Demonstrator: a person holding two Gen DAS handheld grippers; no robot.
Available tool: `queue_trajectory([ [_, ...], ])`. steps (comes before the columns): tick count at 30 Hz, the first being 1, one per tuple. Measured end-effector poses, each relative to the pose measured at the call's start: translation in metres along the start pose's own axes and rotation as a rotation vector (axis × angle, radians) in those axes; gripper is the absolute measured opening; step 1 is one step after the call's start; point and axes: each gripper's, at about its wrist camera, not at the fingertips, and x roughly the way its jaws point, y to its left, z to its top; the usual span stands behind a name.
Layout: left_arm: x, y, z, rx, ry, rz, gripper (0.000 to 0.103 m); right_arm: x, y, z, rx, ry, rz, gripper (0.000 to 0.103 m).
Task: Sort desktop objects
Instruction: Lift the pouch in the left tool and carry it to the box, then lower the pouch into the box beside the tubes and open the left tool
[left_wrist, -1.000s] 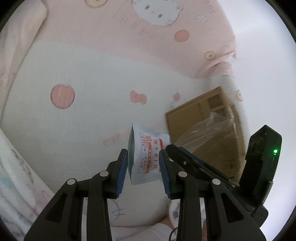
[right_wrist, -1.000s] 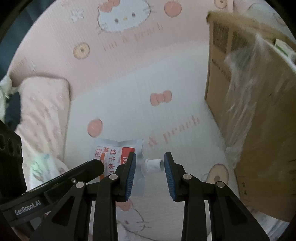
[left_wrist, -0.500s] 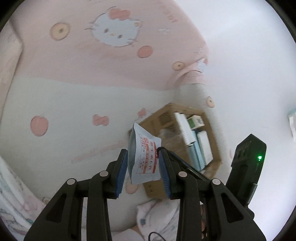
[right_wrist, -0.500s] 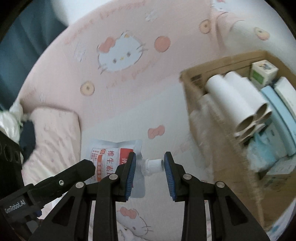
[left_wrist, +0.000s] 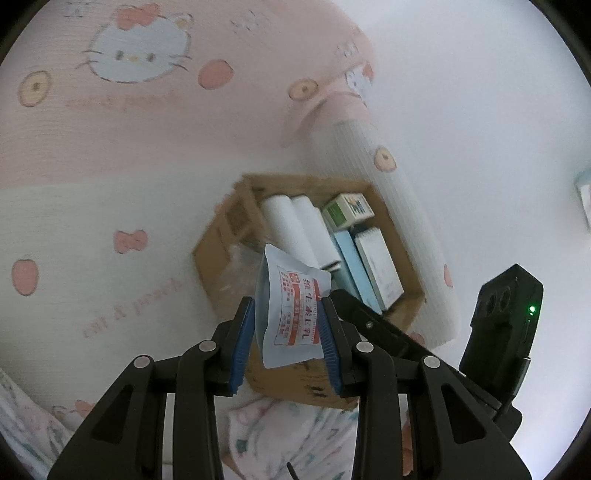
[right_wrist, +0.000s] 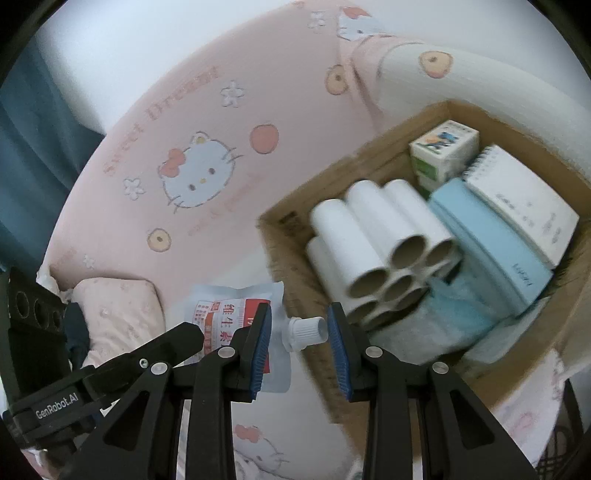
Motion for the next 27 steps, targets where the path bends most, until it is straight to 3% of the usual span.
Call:
queue_trajectory([
  [4, 0.025, -0.019, -0.001, 0.038, 0.057, 0.031, 0.036, 0.008, -0.030, 0.005, 0.021, 0.108, -0.001, 0.029],
  [9, 0.052, -0.036, -0.004, 0.058, 0.125, 0.122, 0.033, 0.015, -0.067, 0.009, 0.077, 0.202, 0.050, 0.029],
  [12, 0.061, -0.039, -0.006, 0.059, 0.155, 0.158, 0.029, 0.024, -0.065, 0.014, 0.027, 0.274, 0.052, 0.029],
  [13, 0.063, -0.039, -0.006, 0.057, 0.160, 0.166, 0.029, 0.030, -0.060, 0.014, 0.007, 0.323, 0.095, 0.029],
  [14, 0.065, -0.039, -0.007, 0.056, 0.172, 0.172, 0.020, 0.035, -0.055, 0.013, -0.016, 0.357, 0.113, 0.029],
  [18, 0.067, -0.028, -0.007, 0.004, 0.195, 0.155, 0.018, 0.059, -0.042, 0.007, -0.100, 0.438, 0.042, 0.029],
  [23, 0.068, -0.032, -0.009, 0.045, 0.215, 0.158, 0.018, 0.061, -0.041, 0.009, -0.112, 0.443, 0.034, 0.029],
  [27, 0.073, -0.042, -0.007, 0.100, 0.245, 0.208, 0.019, 0.054, -0.041, 0.012, -0.138, 0.456, 0.005, 0.029],
])
